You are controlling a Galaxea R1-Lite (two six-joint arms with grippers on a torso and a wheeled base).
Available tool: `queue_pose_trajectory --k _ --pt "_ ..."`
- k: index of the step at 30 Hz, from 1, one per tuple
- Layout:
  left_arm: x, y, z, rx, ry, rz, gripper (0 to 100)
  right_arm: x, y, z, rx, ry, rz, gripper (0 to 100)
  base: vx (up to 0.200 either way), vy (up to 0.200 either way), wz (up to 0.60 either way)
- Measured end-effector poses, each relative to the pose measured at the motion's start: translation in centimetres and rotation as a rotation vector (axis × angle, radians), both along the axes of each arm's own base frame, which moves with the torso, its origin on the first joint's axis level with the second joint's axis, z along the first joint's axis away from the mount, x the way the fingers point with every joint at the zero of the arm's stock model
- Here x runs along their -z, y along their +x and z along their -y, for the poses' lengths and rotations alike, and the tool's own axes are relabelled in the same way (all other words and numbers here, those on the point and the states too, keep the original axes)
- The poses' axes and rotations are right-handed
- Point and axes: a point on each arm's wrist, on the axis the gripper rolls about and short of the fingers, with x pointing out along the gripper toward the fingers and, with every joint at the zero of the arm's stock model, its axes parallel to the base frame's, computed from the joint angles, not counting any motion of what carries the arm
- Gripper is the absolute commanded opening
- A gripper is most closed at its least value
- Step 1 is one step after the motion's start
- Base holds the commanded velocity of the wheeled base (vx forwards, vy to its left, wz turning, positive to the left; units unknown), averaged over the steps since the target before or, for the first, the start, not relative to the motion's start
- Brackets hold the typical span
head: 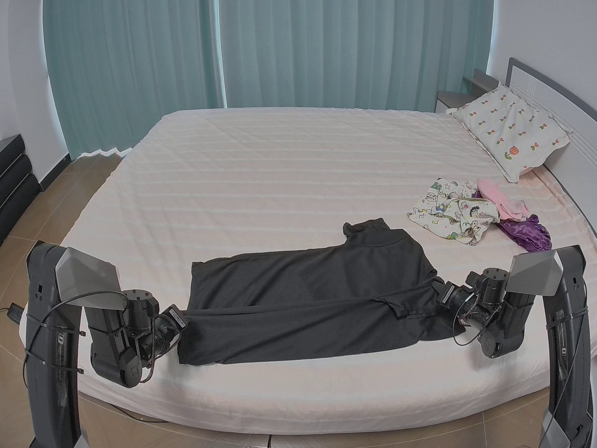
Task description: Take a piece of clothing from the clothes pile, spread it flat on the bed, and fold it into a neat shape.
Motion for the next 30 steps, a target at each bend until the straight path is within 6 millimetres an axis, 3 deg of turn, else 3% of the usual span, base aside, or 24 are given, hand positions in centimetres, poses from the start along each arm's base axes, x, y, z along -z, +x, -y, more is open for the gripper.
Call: queue_pose_trajectory --k 3,4,17,27,30 --pt "0.1 0.2 0.1 0.002 0.001 0.003 0 0.1 0.0 -0.1 -0.001 -0.001 -0.001 0 0.0 0.0 0.0" --pt "0.1 0.4 0.1 0.004 0.005 0.007 100 0.1 0.0 -0.1 -0.001 -0.001 -0.003 100 0.0 0.0 0.0" --pt "0.6 0.5 0.0 0.003 0.009 -0.001 100 0.4 -0.3 0.2 0.015 0.005 -0.021 100 0.0 0.0 0.0" --pt "-0.4 0.0 -1.3 -0.053 -0.025 0.007 100 -2.0 -0.2 1.4 0.119 0.173 -0.007 100 0.0 0.0 0.0" --pt "-1.1 -0.1 -1.6 -0.091 -0.079 0.024 100 -2.4 -0.2 1.5 0.123 0.18 0.002 100 0.2 0.0 0.0"
